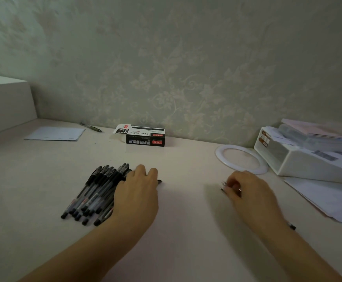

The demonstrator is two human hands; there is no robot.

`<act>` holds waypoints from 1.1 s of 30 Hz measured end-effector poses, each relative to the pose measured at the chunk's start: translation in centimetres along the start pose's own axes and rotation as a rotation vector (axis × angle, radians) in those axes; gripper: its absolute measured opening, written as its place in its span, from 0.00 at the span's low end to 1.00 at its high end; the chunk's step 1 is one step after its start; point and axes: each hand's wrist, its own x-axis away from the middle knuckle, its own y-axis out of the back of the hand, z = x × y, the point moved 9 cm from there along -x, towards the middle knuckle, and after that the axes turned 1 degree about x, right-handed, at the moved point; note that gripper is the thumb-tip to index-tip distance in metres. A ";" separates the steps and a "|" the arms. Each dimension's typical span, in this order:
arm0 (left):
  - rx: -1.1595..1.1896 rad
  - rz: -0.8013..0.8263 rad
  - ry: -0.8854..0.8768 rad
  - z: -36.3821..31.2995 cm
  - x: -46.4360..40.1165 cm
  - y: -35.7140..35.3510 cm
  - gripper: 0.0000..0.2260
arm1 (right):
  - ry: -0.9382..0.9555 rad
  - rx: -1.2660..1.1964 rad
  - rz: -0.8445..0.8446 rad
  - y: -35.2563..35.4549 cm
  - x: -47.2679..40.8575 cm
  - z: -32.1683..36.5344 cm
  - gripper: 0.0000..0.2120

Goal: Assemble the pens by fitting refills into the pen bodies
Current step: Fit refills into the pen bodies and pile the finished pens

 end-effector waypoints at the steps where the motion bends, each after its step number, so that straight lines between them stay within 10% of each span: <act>1: 0.027 -0.018 -0.028 -0.3 0.0 0.2 0.08 | -0.059 0.049 0.027 0.6 -0.1 -1.2 0.04; 18: 0.466 0.052 -0.331 -4.4 1.1 -0.8 0.05 | -0.073 0.357 0.237 -0.6 0.4 -2.3 0.05; 22: 0.625 0.215 -0.460 -6.9 2.5 -1.8 0.04 | -0.109 -0.092 0.115 1.4 -0.3 -0.5 0.05; 26: 0.629 0.231 -0.530 -7.6 2.8 -2.5 0.09 | -0.241 -0.730 0.421 -2.2 1.4 2.2 0.06; 33: 0.652 0.226 -0.485 -7.1 2.3 -2.6 0.10 | -0.055 -0.562 0.305 -3.0 1.4 3.8 0.05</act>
